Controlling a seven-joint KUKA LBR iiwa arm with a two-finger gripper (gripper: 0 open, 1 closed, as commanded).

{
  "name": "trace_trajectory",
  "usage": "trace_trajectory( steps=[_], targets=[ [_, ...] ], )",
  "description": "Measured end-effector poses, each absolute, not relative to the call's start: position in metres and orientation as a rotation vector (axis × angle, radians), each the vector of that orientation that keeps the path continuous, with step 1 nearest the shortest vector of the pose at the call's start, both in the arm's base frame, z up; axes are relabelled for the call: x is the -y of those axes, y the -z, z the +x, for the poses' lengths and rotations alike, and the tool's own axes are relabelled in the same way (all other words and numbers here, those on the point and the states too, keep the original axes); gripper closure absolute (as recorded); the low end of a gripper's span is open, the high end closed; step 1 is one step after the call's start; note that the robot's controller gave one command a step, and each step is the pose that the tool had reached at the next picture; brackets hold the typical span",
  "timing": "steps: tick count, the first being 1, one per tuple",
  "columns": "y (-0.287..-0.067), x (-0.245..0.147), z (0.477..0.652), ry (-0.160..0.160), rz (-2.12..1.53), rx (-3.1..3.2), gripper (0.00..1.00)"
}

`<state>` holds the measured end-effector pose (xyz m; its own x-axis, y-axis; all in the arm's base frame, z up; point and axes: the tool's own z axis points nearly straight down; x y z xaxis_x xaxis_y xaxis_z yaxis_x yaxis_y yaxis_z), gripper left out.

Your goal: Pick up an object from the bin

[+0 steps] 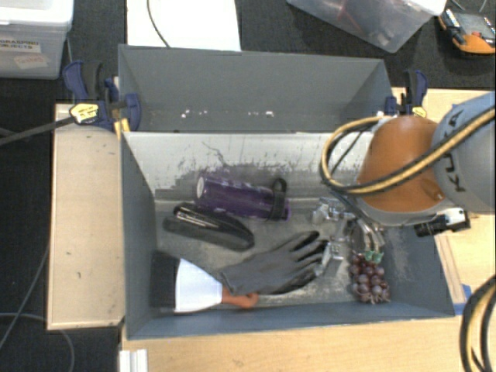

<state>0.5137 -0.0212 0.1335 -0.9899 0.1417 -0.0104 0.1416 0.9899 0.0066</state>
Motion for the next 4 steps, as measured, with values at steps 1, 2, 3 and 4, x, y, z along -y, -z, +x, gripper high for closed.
trace_trajectory(
  steps=[1, 2, 3, 4],
  targets=[
    [-0.11, 0.026, 0.5, -0.003, -0.018, -3.133, 0.0],
    [-0.105, 0.02, 0.506, -0.009, 0.139, -3.123, 0.0],
    [-0.223, 0.029, 0.495, -0.006, 0.09, -3.134, 0.0],
    [-0.137, 0.022, 0.494, -0.01, 0.316, -3.115, 0.0]
  ],
)
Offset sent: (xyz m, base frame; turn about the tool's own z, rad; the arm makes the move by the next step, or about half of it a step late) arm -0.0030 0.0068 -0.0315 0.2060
